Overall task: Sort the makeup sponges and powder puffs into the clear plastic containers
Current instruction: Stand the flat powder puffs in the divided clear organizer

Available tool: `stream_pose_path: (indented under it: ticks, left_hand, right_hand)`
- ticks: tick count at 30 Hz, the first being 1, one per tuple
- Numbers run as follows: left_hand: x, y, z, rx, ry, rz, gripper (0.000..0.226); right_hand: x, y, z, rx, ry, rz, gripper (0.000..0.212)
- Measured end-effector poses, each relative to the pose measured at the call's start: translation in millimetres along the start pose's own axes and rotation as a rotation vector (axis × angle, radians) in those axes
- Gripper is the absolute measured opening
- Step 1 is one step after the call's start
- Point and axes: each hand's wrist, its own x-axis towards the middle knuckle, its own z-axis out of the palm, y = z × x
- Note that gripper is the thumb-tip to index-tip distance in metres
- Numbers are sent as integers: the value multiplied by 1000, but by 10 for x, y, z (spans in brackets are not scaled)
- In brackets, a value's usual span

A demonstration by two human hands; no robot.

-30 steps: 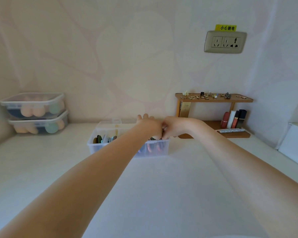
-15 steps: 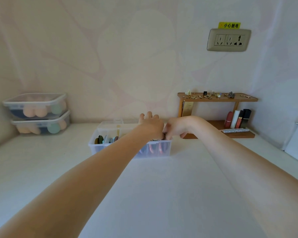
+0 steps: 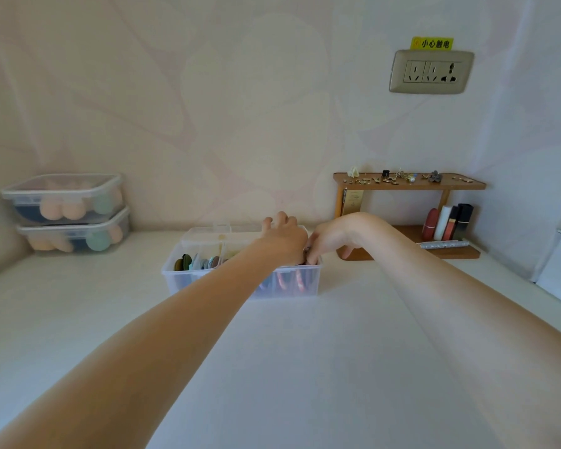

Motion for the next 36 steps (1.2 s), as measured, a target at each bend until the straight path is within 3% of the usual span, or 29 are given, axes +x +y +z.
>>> stream_pose_path:
  ticks: [5, 12, 25, 31, 36]
  left_hand:
    - [35, -42, -8, 109, -22, 8, 45]
    - [14, 5, -3, 81, -34, 36, 48]
    - [54, -131, 97, -134, -8, 17, 36]
    - [-19, -126, 18, -203, -18, 49, 34]
    - [-49, -112, -34, -186, -118, 22, 38]
  right_hand:
    - [37, -37, -13, -47, -1, 1, 71]
    - [2, 29, 5, -61, -18, -20, 58]
    - [11, -15, 85, -139, -30, -37, 58]
    - [-57, 22, -9, 44, -33, -80, 51]
    - [-118, 24, -90, 69, -20, -83, 43]
